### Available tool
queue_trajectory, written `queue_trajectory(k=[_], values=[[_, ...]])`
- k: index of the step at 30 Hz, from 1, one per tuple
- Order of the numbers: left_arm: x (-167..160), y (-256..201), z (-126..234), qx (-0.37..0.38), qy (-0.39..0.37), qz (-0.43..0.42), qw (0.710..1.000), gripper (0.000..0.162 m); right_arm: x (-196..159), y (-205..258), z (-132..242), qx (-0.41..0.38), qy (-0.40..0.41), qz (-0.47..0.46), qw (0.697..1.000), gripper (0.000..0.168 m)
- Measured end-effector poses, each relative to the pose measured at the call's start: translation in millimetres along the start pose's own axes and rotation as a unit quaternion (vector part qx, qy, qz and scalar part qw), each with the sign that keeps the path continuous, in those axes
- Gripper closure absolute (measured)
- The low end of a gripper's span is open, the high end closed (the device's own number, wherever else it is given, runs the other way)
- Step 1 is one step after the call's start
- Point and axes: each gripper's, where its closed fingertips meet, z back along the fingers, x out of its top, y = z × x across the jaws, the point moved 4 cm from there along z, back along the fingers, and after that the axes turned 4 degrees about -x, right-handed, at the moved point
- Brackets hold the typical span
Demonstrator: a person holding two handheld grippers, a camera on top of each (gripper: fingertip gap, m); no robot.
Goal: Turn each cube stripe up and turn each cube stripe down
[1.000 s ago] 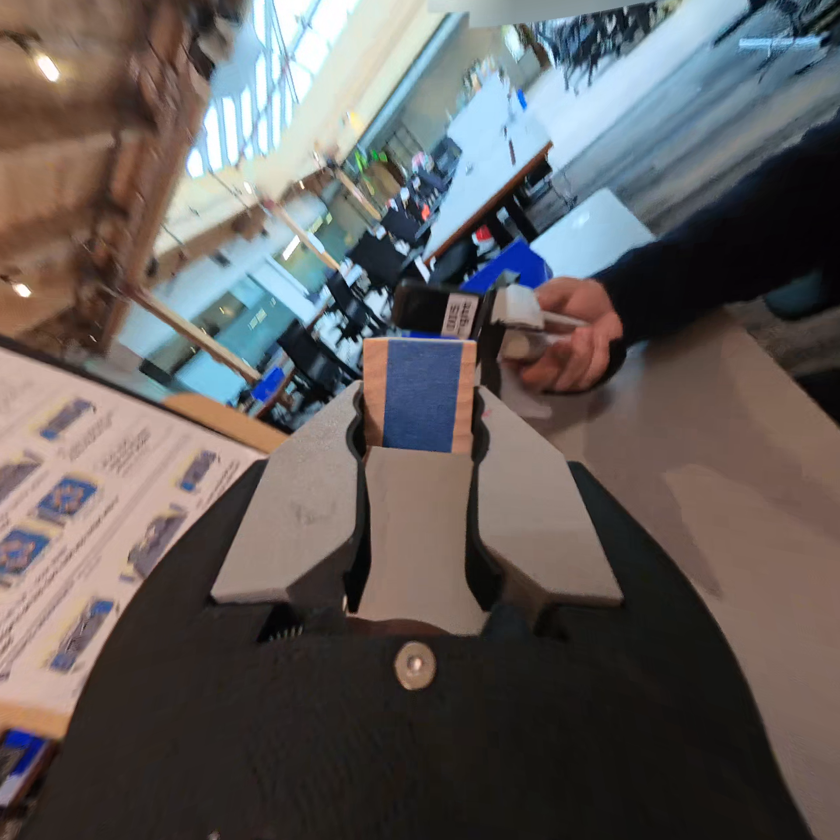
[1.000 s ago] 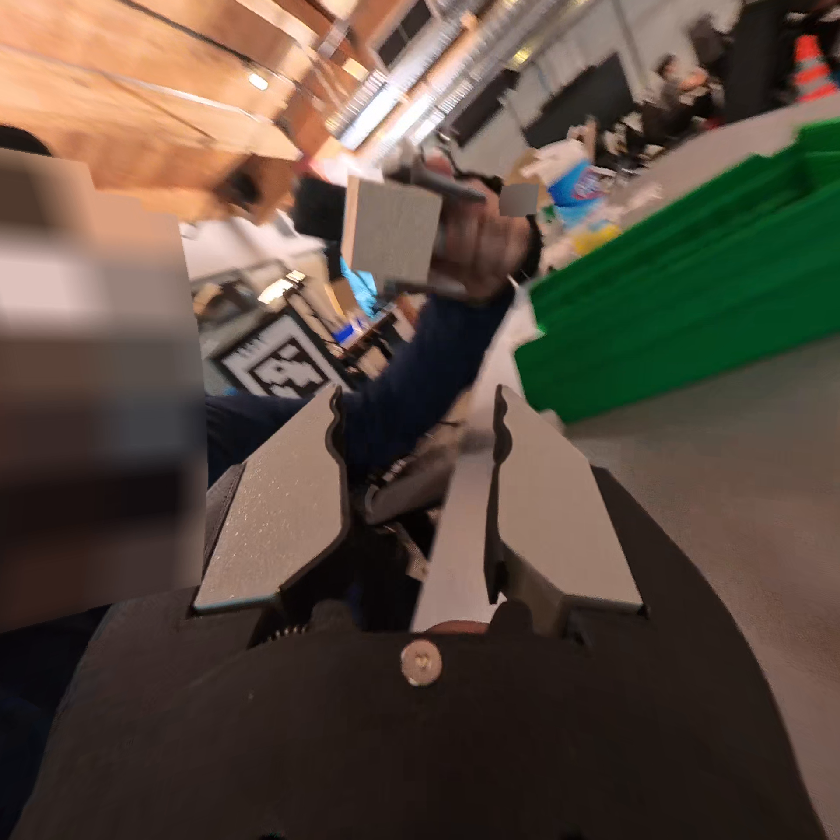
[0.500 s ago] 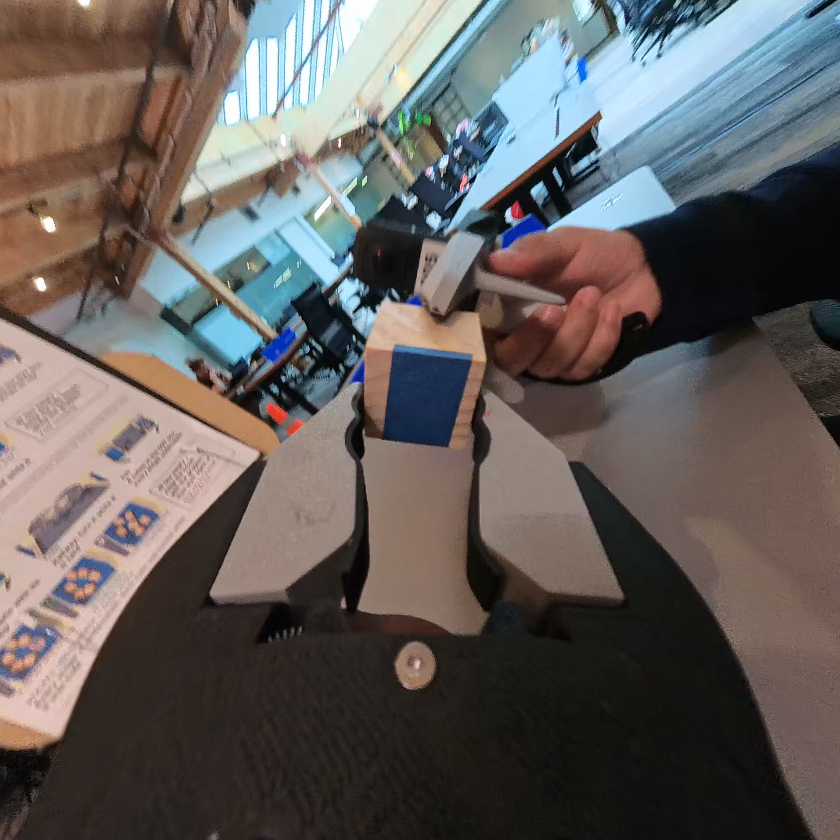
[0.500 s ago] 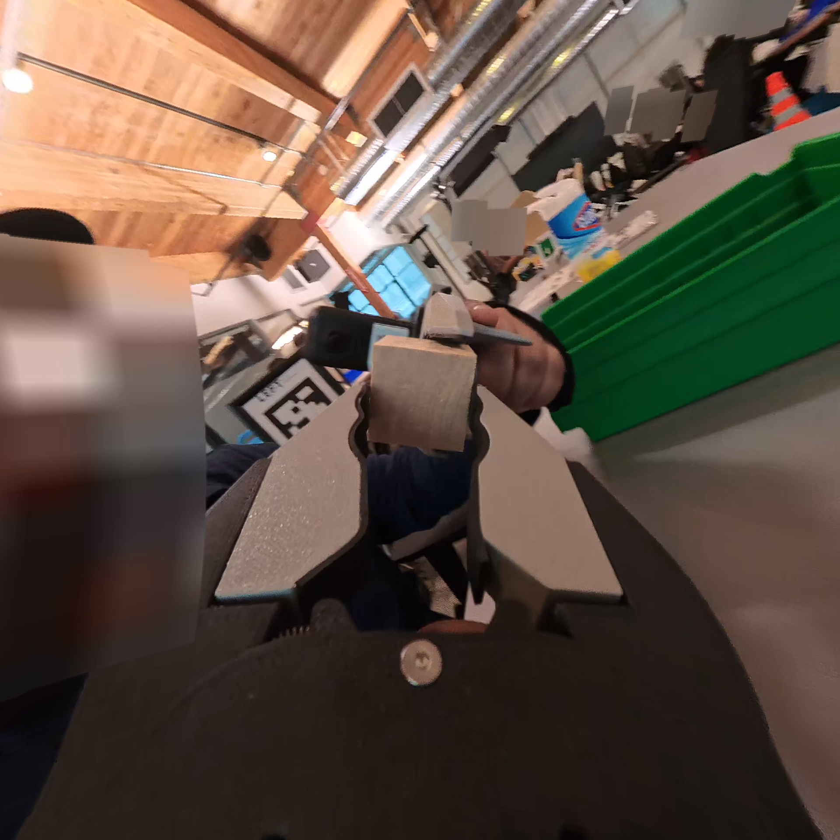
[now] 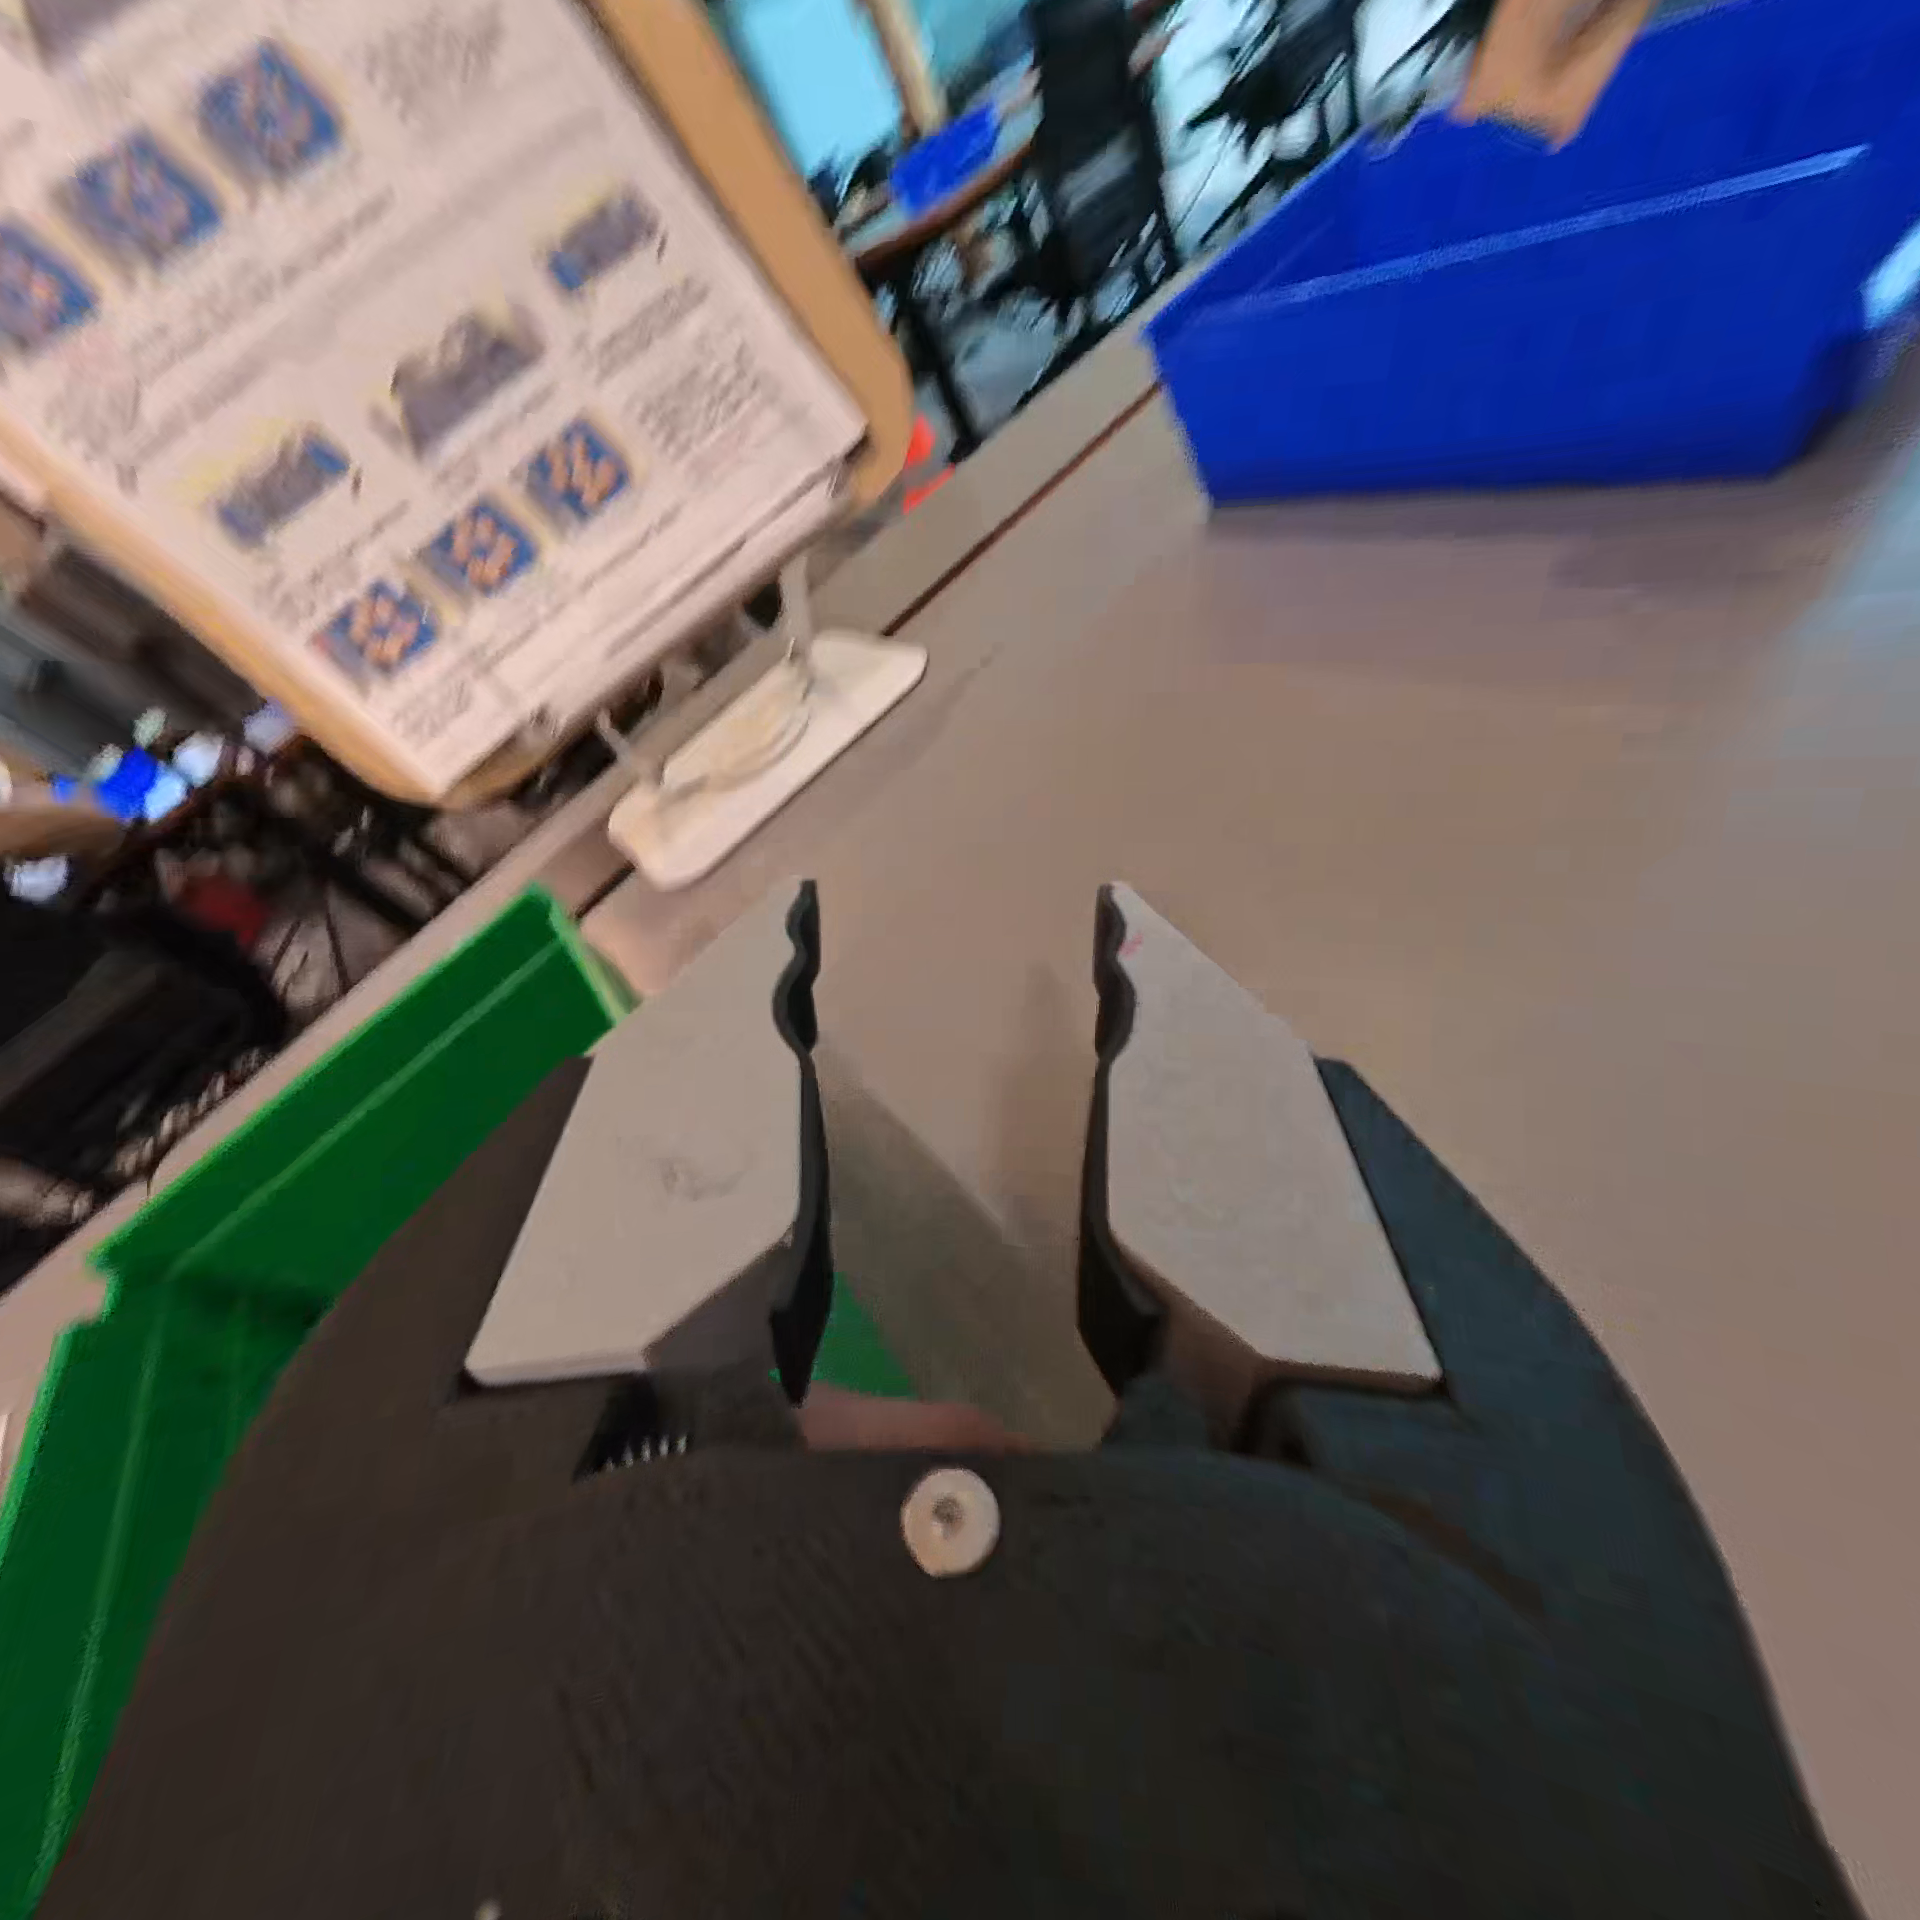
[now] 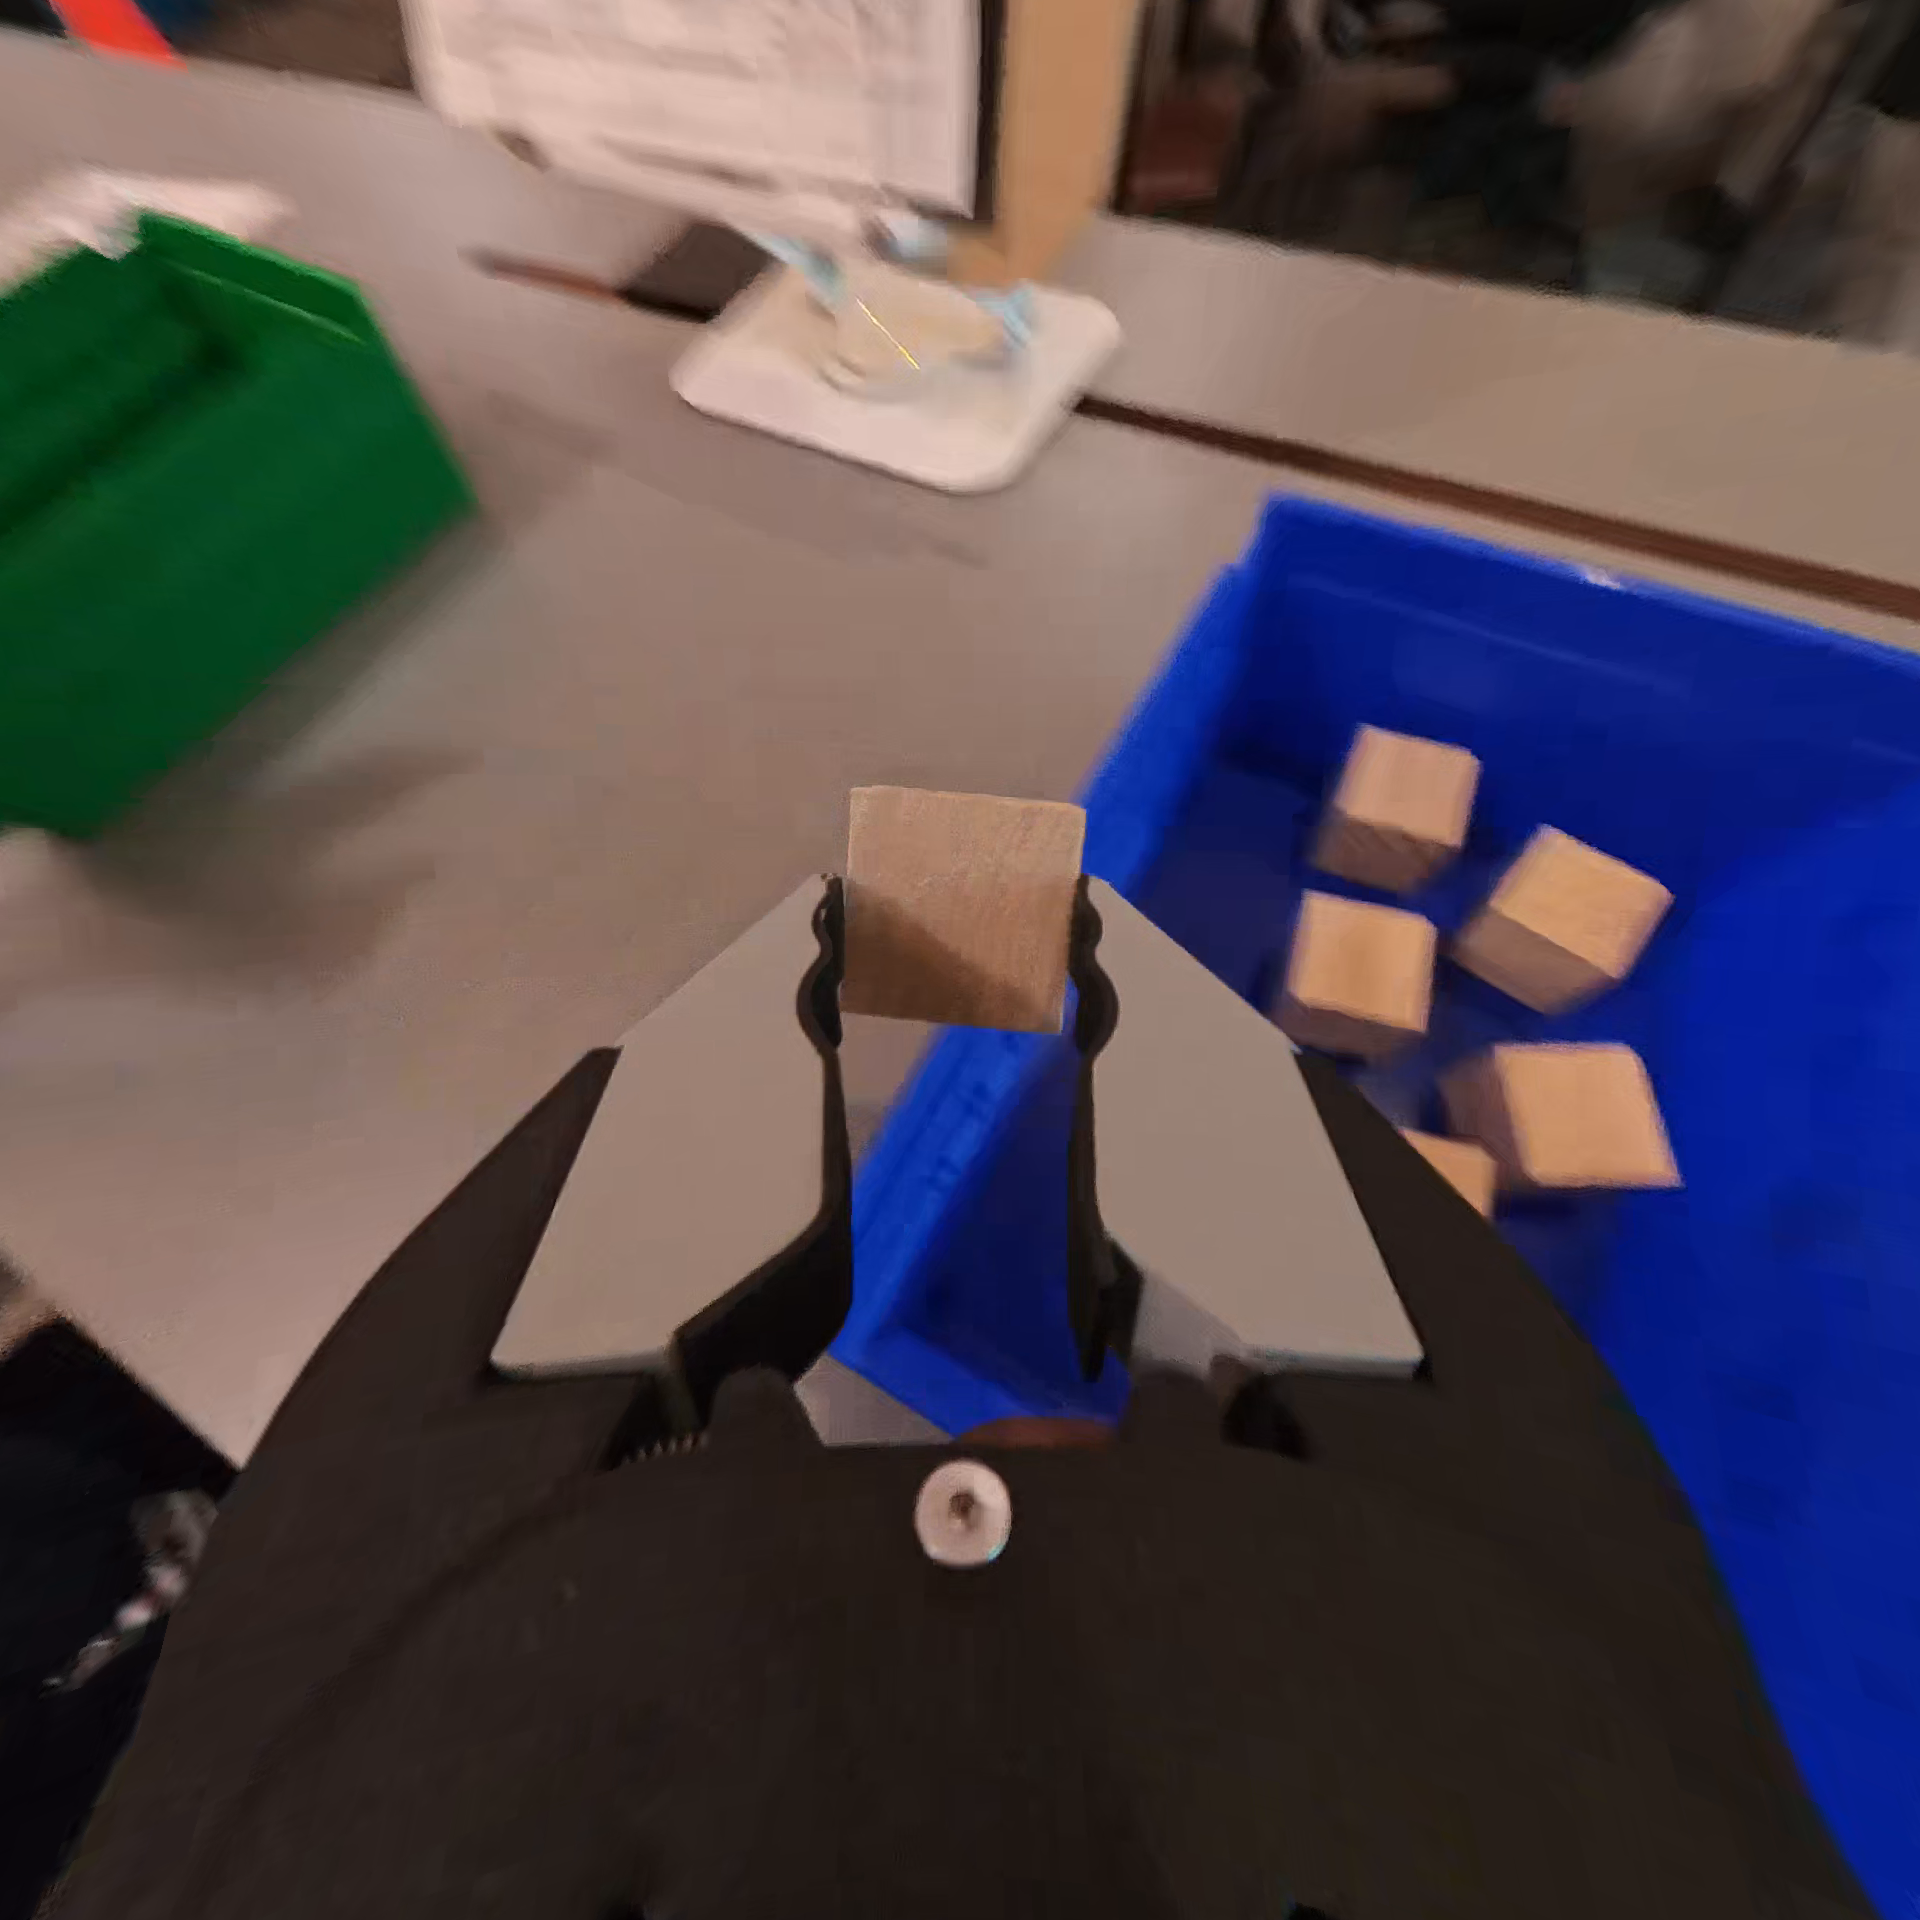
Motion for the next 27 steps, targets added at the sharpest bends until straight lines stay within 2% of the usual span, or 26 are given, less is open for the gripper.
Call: queue_trajectory(k=[2,7,11,12,14,16,20,24,26,27], values=[[-14,4,6,0.013,0.035,0.026,0.999,0.110,-20,-21,-9,-0.036,0.063,0.002,0.997,0.127],[-34,8,24,0.031,0.060,0.065,0.996,0.107,-74,-50,-41,-0.080,0.184,0.002,0.980,0.126],[-56,6,26,0.043,0.078,0.083,0.993,0.103,-97,-62,-61,-0.089,0.223,-0.002,0.971,0.126],[-57,5,27,0.052,0.069,0.085,0.993,0.107,-98,-63,-64,-0.087,0.221,-0.004,0.971,0.125],[-57,5,27,0.067,0.067,0.081,0.992,0.107,-96,-64,-63,-0.088,0.211,-0.004,0.974,0.124],[-57,5,28,0.082,0.077,0.073,0.991,0.105,-88,-65,-54,-0.100,0.184,-0.002,0.978,0.115],[-50,6,43,0.109,0.068,0.086,0.988,0.101,-66,-58,-9,-0.114,0.064,-0.019,0.991,0.112],[-65,7,45,0.129,0.092,0.097,0.983,0.099,-60,-3,33,-0.024,-0.076,-0.002,0.997,0.105],[-79,7,36,0.139,0.121,0.093,0.978,0.100,-76,21,33,-0.006,-0.066,0.002,0.998,0.096],[-88,8,31,0.145,0.138,0.088,0.976,0.106,-86,28,28,-0.014,-0.052,0.008,0.999,0.096]])
